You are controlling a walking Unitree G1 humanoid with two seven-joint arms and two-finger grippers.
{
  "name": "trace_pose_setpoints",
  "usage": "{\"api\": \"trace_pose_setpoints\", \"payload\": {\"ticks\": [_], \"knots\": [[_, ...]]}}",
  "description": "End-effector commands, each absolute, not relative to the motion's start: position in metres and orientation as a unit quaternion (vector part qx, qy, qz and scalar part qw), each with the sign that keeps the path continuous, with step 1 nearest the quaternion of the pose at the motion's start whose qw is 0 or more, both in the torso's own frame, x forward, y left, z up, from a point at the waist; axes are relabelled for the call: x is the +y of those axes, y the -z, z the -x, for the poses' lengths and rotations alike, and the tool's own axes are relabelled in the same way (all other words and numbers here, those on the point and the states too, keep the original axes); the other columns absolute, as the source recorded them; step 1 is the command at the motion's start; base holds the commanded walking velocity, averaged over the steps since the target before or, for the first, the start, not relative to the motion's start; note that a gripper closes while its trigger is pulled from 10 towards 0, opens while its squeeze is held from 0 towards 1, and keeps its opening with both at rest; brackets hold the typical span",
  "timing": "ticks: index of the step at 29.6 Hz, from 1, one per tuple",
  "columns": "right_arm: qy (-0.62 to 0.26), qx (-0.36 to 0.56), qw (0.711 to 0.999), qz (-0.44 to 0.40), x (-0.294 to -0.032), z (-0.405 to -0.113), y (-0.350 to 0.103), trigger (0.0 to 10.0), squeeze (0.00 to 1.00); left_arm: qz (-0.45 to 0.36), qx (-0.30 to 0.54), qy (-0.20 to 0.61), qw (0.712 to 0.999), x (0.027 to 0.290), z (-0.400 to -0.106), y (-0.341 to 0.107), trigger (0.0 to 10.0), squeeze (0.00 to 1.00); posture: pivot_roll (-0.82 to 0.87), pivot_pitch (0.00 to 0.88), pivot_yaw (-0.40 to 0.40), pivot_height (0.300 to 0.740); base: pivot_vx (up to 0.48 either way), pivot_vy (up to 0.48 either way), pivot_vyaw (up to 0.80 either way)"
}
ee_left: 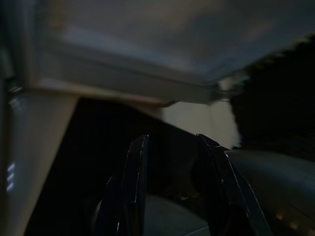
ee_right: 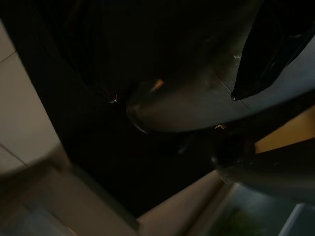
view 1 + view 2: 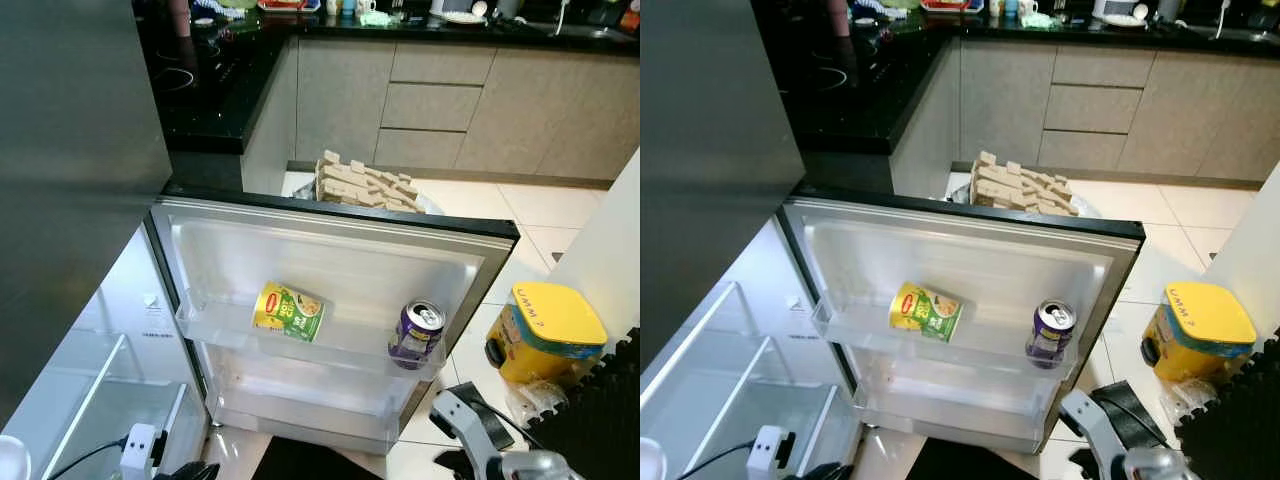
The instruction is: Restocking fridge
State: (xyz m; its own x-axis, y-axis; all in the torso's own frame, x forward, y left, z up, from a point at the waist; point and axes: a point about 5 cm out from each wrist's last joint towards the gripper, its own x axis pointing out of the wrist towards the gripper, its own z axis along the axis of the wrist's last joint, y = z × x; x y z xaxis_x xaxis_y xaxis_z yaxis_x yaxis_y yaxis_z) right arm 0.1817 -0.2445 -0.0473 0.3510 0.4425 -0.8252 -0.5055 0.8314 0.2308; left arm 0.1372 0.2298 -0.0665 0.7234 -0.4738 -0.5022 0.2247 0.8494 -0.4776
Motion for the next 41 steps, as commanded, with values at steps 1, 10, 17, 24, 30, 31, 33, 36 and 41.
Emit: {"api": "trace_pose_setpoints", "payload": {"ticks": [1, 10, 17, 24, 30, 31, 33, 36, 41], "knots": [[-0.245, 0.501, 0.83, 0.03, -0.251, -0.172, 0.054, 10.0, 0.0, 0.191, 0.33, 0.176, 0.908, 0.229, -0.132, 0.07, 10.0, 0.0, -0.07, 0.0, -0.039, 0.74, 0.0, 0.0, 0.0], [-0.05, 0.553, 0.832, -0.021, -0.262, -0.12, 0.086, 10.0, 0.0, 0.172, 0.391, 0.095, 0.899, 0.232, -0.113, 0.084, 10.0, 0.0, -0.07, 0.0, -0.028, 0.74, 0.0, 0.0, 0.0], [0.041, 0.568, 0.822, 0.001, -0.268, -0.098, 0.095, 10.0, 0.0, 0.127, 0.454, 0.073, 0.879, 0.226, -0.098, 0.096, 10.0, 0.0, -0.07, 0.0, -0.018, 0.74, 0.0, 0.0, 0.0], [0.033, 0.564, 0.825, 0.008, -0.255, -0.103, 0.098, 10.0, 0.0, 0.142, 0.472, 0.054, 0.869, 0.22, -0.091, 0.1, 10.0, 0.0, -0.06, 0.0, -0.003, 0.74, 0.0, 0.0, -0.54], [0.006, 0.568, 0.822, 0.024, -0.242, -0.105, 0.102, 10.0, 0.0, 0.121, 0.482, 0.043, 0.867, 0.223, -0.089, 0.101, 10.0, 0.0, -0.04, 0.0, -0.005, 0.74, 0.0, 0.0, -0.4], [-0.001, 0.571, 0.821, 0.028, -0.239, -0.104, 0.103, 10.0, 0.0, 0.122, 0.485, 0.031, 0.865, 0.225, -0.087, 0.102, 10.0, 0.0, -0.04, 0.0, -0.003, 0.74, 0.0, 0.0, 0.0], [-0.01, 0.574, 0.818, 0.03, -0.234, -0.102, 0.104, 10.0, 0.0, 0.125, 0.489, 0.014, 0.863, 0.228, -0.085, 0.102, 10.0, 0.0, -0.04, 0.0, -0.003, 0.74, 0.0, 0.0, 0.0], [-0.02, 0.577, 0.816, 0.033, -0.23, -0.101, 0.106, 10.0, 0.0, 0.126, 0.492, 0.004, 0.862, 0.231, -0.084, 0.103, 10.0, 0.0, -0.04, 0.0, -0.004, 0.74, 0.0, 0.0, 0.0], [-0.042, 0.576, 0.815, 0.05, -0.224, -0.106, 0.106, 10.0, 0.0, 0.124, 0.497, -0.005, 0.859, 0.232, -0.086, 0.103, 10.0, 0.0, -0.05, 0.0, 0.005, 0.74, -0.057, 0.0, 0.0]]}}
